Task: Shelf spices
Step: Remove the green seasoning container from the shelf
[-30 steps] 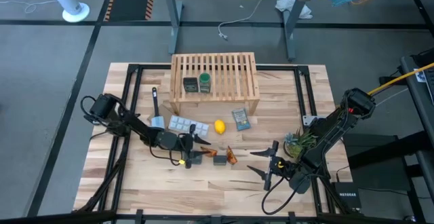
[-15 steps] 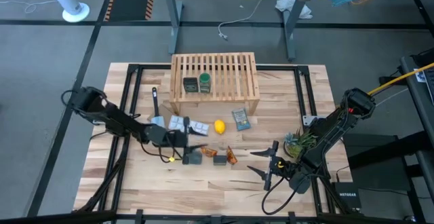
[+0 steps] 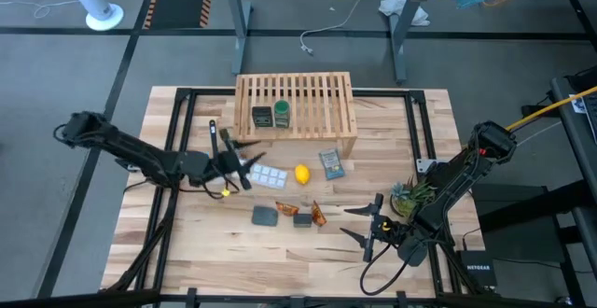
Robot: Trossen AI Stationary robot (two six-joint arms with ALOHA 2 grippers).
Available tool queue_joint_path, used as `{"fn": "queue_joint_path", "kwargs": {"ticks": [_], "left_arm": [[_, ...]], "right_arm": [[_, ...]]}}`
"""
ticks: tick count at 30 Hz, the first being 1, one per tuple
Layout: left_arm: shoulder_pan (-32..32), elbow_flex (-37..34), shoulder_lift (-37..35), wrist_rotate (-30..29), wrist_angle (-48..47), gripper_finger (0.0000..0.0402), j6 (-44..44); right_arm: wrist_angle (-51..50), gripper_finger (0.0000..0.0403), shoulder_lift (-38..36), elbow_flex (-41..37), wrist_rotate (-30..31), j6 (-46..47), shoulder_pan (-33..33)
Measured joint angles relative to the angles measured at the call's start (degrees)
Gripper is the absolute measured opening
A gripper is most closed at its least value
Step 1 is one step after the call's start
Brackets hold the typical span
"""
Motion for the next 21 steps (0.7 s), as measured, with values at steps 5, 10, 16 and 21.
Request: {"fn": "queue_joint_path", "kwargs": {"ticks": [5,10,16,21], "left_arm": [[5.7,0.0,-8.4,0.1,-9.2,0.015,-0.1],[11.3,0.0,-14.2,0.1,-17.3,0.015,-2.0],[12.1,0.0,-15.9,0.3,-20.0,0.015,-7.8],[12.1,0.0,-15.9,0.3,-20.8,0.015,-8.3]], "right_arm": [[0.0,0.025,0.0,0.0,0.0,0.0,0.0],[0.0,0.025,0.0,0.0,0.0,0.0,0.0],[0.0,0.025,0.0,0.0,0.0,0.0,0.0],[-0.1,0.025,0.0,0.0,0.0,0.0,0.0]]}}
